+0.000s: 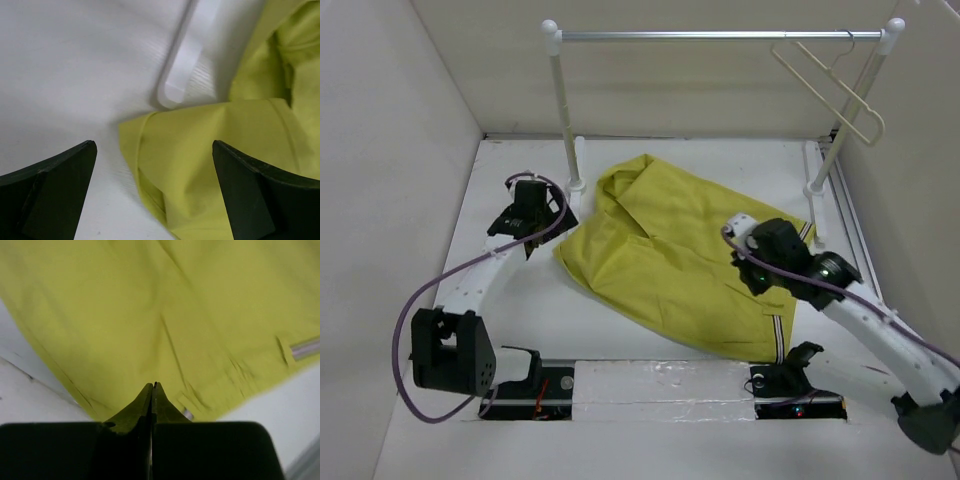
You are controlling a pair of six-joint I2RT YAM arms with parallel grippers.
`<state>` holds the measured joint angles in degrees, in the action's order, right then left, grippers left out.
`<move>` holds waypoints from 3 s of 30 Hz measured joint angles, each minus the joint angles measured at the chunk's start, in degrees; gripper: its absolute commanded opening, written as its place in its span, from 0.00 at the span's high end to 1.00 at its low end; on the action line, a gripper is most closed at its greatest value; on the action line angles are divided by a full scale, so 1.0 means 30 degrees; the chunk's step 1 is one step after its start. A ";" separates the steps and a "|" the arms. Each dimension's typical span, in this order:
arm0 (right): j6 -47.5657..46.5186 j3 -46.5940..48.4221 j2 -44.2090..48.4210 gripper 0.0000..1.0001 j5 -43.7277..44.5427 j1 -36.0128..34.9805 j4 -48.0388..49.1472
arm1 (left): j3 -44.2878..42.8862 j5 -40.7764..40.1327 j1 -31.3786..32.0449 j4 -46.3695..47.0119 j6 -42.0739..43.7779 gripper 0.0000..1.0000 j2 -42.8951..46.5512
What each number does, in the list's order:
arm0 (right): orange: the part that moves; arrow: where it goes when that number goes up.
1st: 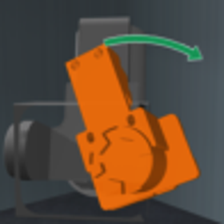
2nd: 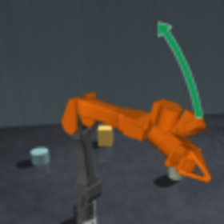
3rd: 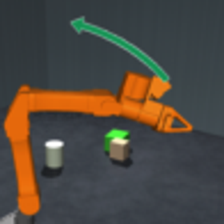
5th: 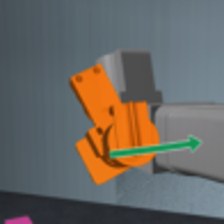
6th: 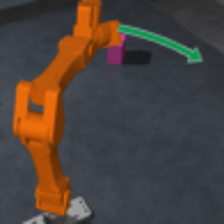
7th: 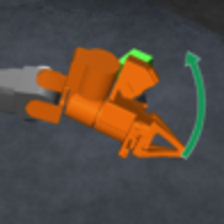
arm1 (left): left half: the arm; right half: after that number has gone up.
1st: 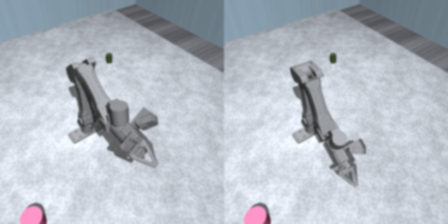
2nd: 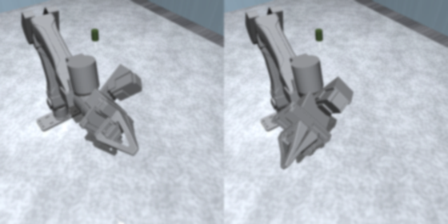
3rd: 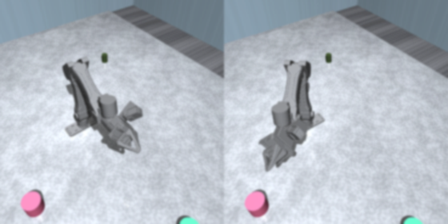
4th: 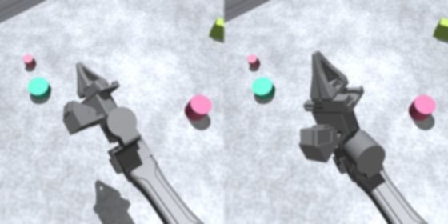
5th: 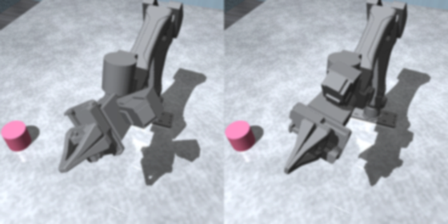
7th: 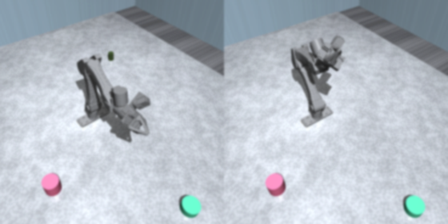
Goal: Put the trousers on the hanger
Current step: Flatten out the trousers at the center of the board.
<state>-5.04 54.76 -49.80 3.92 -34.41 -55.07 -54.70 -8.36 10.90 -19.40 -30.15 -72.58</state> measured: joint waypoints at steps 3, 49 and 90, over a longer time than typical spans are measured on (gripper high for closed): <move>-0.0328 -0.0182 -0.3279 0.85 -0.0838 -0.2186 0.3563 | 0.0692 0.0845 -0.1202 0.0153 -0.0153 0.01 -0.0969; 0.0721 -0.0240 -0.7526 0.39 -0.2827 -0.7745 0.8867 | -0.2856 0.4371 0.1100 0.1180 0.1056 0.30 -0.7584; 0.1967 -0.6382 -0.5872 0.39 -0.3082 -0.2521 1.0703 | -1.5030 -0.3293 0.0503 -0.9457 0.5952 0.93 -0.3359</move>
<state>0.86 35.62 -67.42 -5.32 -41.98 -22.96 -99.79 -18.24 12.40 -47.77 -12.29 -82.65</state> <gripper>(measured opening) 0.604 0.006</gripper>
